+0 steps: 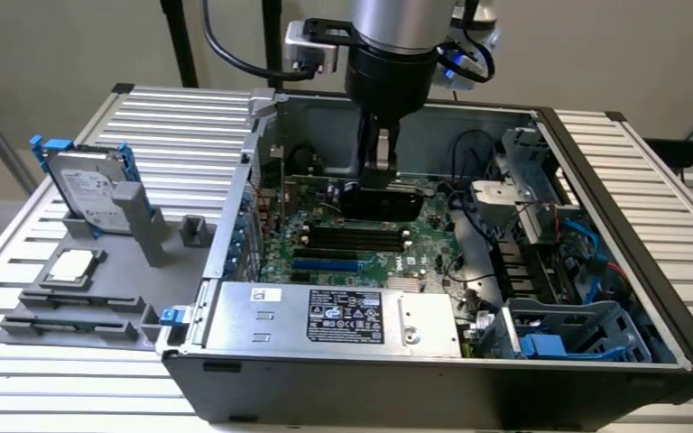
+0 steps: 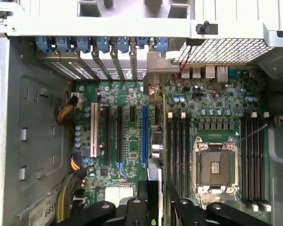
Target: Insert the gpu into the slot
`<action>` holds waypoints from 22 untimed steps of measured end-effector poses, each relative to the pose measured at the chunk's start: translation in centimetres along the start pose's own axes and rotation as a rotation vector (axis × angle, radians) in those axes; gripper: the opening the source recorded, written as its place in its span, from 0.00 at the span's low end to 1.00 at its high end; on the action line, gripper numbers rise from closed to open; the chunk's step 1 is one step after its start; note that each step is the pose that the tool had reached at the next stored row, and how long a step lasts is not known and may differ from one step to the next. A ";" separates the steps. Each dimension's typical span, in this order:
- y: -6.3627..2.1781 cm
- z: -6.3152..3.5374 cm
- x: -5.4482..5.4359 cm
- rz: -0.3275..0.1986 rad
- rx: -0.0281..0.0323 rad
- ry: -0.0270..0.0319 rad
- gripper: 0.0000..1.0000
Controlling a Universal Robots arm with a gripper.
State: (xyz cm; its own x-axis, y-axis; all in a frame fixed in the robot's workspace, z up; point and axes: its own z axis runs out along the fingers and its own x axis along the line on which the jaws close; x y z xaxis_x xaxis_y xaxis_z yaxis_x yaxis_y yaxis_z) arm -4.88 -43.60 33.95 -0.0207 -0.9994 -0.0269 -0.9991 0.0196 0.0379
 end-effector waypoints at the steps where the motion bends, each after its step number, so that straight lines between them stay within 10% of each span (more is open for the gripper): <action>1: 0.10 0.19 0.1 -0.003 -0.0002 -0.0011 0.26; 10: 1.01 1.83 1.1 -0.023 -0.0009 -0.0134 0.26; 22: 2.34 4.07 1.5 -0.019 -0.0003 -0.0155 0.26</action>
State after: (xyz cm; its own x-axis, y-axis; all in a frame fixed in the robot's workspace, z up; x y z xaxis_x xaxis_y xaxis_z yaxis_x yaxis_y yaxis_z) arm -7.40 -44.90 29.93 -0.0025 -0.9991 -0.0430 -0.9993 0.0009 0.0375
